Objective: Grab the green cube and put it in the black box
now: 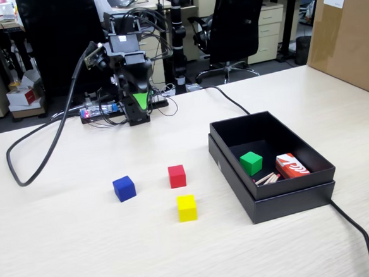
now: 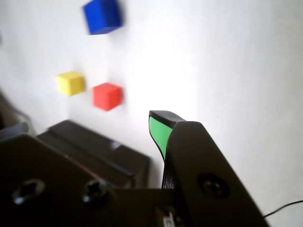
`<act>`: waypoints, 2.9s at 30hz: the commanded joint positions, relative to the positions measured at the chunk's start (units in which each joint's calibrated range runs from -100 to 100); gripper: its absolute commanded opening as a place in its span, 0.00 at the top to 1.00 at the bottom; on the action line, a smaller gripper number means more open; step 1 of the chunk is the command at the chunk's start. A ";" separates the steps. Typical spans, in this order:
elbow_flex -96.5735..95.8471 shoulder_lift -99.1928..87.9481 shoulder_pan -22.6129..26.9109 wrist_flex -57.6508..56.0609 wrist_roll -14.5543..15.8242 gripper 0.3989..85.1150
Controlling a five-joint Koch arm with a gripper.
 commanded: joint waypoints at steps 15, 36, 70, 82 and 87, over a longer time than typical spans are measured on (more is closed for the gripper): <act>-45.96 -1.42 -0.54 43.06 -2.74 0.44; -49.68 -1.42 -0.39 43.92 -2.64 0.43; -49.68 -1.42 -0.39 43.92 -2.64 0.43; -49.68 -1.42 -0.39 43.92 -2.64 0.43; -49.68 -1.42 -0.39 43.92 -2.64 0.43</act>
